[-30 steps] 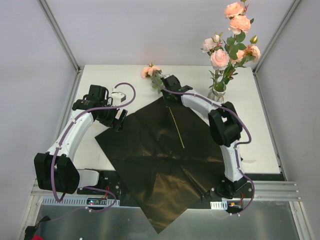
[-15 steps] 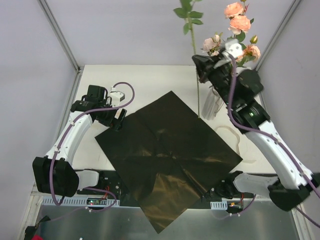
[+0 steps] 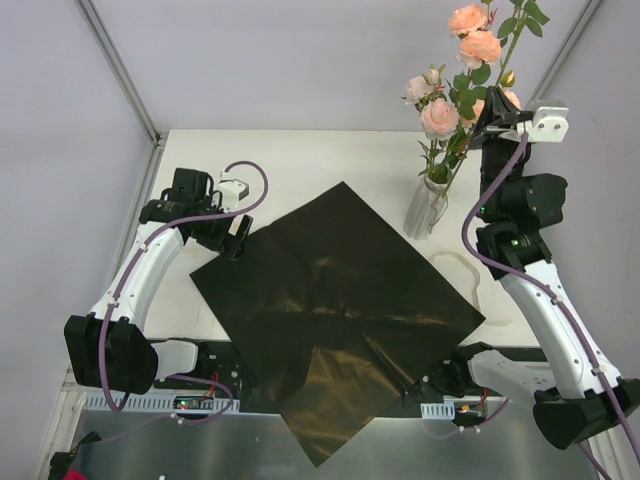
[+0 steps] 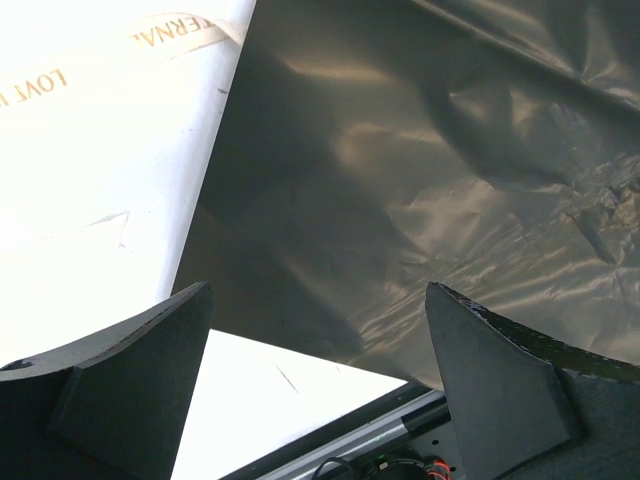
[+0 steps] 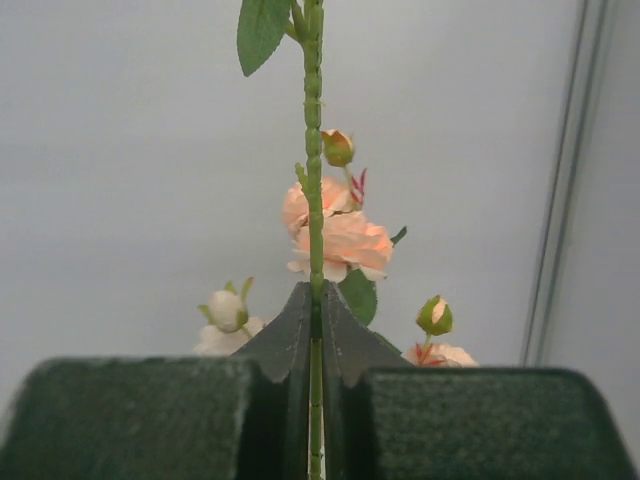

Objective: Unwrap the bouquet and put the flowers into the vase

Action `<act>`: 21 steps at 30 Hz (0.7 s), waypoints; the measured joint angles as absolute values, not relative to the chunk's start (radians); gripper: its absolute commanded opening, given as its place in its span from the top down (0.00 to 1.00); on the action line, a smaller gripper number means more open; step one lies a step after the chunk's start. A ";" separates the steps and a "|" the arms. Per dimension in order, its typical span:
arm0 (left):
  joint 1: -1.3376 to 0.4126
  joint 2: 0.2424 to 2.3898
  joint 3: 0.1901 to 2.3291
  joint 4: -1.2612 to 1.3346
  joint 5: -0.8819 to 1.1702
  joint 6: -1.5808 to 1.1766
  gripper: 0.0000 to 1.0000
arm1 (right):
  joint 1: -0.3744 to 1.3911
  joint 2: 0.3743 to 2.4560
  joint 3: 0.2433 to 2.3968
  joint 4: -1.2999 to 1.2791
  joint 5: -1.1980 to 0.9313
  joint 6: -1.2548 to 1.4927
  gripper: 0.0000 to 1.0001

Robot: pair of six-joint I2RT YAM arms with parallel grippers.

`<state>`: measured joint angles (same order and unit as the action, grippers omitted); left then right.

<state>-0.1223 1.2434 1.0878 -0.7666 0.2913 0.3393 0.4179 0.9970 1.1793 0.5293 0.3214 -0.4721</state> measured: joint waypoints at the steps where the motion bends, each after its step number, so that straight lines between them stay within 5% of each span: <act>1: -0.122 1.245 1.093 -0.766 0.295 0.339 0.13 | 0.397 1.018 1.179 0.558 0.338 -0.470 0.99; 21: -0.122 1.317 1.156 -0.764 0.310 0.340 0.13 | 0.272 1.238 1.190 0.790 0.361 -0.453 0.99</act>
<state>-0.1223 1.3167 1.1557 -0.7643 0.3099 0.3405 0.2718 1.2377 1.1896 0.7902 0.3614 -0.4534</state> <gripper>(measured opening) 0.870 0.029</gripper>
